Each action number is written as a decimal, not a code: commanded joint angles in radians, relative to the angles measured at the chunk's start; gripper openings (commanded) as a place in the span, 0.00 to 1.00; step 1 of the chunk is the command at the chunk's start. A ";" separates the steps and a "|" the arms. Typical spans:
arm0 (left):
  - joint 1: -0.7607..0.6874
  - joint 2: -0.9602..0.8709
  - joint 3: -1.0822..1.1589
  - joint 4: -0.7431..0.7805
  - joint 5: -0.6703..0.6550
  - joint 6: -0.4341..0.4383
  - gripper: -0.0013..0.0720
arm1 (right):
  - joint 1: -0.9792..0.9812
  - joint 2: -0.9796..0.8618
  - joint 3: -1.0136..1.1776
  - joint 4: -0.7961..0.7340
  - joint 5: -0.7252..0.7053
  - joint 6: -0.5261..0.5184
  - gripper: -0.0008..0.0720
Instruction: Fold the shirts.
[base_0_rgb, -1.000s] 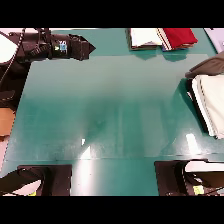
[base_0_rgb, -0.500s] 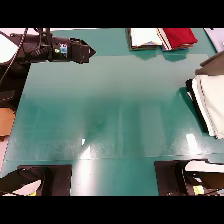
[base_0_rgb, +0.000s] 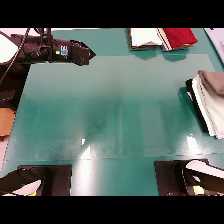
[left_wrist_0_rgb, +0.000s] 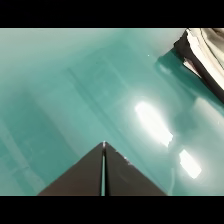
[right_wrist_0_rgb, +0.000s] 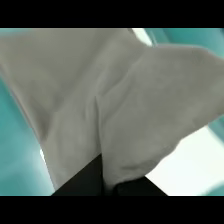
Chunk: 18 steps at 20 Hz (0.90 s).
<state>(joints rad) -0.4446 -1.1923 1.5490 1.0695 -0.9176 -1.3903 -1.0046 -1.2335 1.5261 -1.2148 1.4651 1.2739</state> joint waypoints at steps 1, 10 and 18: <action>0.000 0.000 0.000 0.000 -0.004 0.004 0.06 | -0.087 0.052 -0.189 -0.046 0.010 -0.001 0.27; 0.000 0.000 0.000 0.000 -0.010 0.004 0.06 | -0.175 0.170 -0.285 0.103 -0.142 0.000 0.72; 0.000 0.000 0.000 0.000 0.005 0.004 0.06 | 0.183 0.288 -0.285 0.276 -0.291 0.000 0.72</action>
<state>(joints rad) -0.4446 -1.1923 1.5490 1.0691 -0.9230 -1.3865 -0.9775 -0.9707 1.2419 -1.0267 1.1992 1.2736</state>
